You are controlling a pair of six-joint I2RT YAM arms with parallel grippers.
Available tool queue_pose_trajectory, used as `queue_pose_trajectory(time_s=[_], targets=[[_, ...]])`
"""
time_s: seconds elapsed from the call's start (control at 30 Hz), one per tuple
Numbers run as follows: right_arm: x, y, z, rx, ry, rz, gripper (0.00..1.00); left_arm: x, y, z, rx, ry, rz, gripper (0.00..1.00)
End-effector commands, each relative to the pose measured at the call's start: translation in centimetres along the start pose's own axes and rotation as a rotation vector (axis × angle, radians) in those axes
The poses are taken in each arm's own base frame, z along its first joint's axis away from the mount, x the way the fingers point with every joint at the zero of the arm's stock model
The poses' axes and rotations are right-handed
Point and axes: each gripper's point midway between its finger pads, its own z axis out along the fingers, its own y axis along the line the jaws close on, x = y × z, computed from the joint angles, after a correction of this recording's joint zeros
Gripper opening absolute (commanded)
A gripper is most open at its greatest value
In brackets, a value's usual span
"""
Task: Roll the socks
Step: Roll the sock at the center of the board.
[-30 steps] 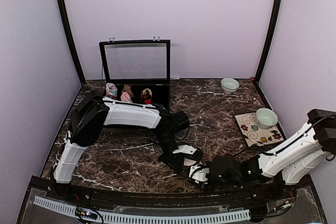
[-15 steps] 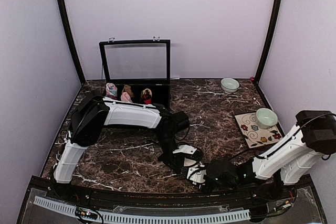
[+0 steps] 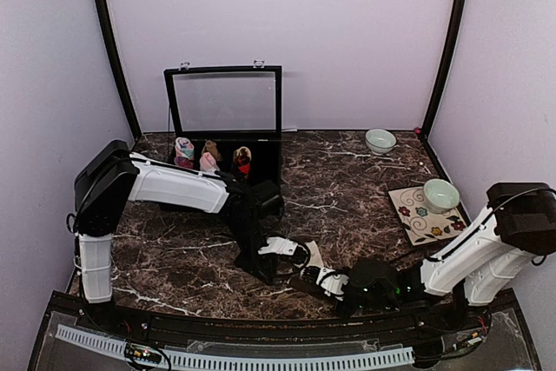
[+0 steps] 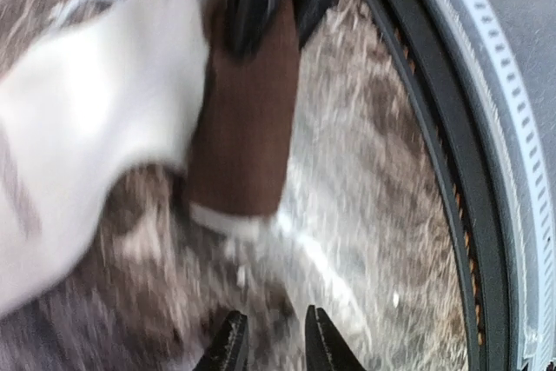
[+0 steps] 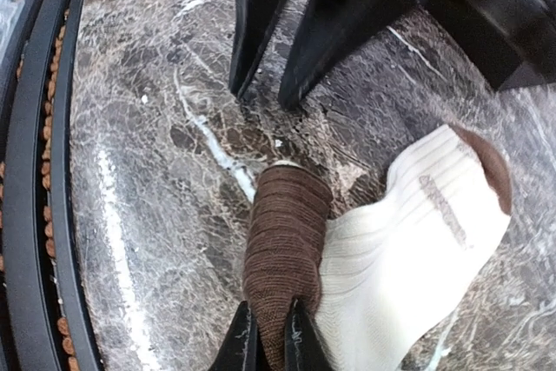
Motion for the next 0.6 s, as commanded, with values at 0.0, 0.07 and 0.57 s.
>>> queue_pose_trajectory(time_s=[0.0,0.07,0.57], targets=[[4.6,0.4,-0.5,-0.078,0.144,0.13,0.0,-0.3,0.9,-3.3,-0.194,-0.029,0.016,0.23],[4.9,0.2,-0.6,-0.1,0.151,0.19,0.0,-0.6,0.5,-4.2,-0.237,-0.063,0.039,0.23],[5.4,0.4,-0.1,-0.391,0.253,0.704,0.0,-4.5,-3.2,-0.7,-0.245,-0.072,0.309,0.24]])
